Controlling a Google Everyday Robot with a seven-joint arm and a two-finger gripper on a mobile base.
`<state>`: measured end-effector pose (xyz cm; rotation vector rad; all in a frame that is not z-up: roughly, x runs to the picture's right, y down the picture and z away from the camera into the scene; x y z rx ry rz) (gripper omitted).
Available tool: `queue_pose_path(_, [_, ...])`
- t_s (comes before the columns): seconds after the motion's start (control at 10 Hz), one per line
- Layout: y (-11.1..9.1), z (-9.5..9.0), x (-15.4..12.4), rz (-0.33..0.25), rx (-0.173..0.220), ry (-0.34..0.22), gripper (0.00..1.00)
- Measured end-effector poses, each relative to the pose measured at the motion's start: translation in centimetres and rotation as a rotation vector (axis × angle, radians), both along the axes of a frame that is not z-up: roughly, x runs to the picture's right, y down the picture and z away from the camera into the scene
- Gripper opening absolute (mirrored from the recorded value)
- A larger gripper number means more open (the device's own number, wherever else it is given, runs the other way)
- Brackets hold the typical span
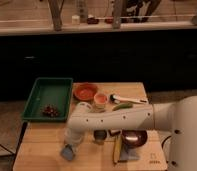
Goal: Wipe table surface with sponge
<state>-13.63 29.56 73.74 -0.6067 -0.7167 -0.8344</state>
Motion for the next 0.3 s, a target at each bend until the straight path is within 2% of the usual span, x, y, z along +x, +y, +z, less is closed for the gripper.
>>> queue_pose_path(0.3, [-1.51,1.46,-0.31,0.004,0.013,0.004,0.0])
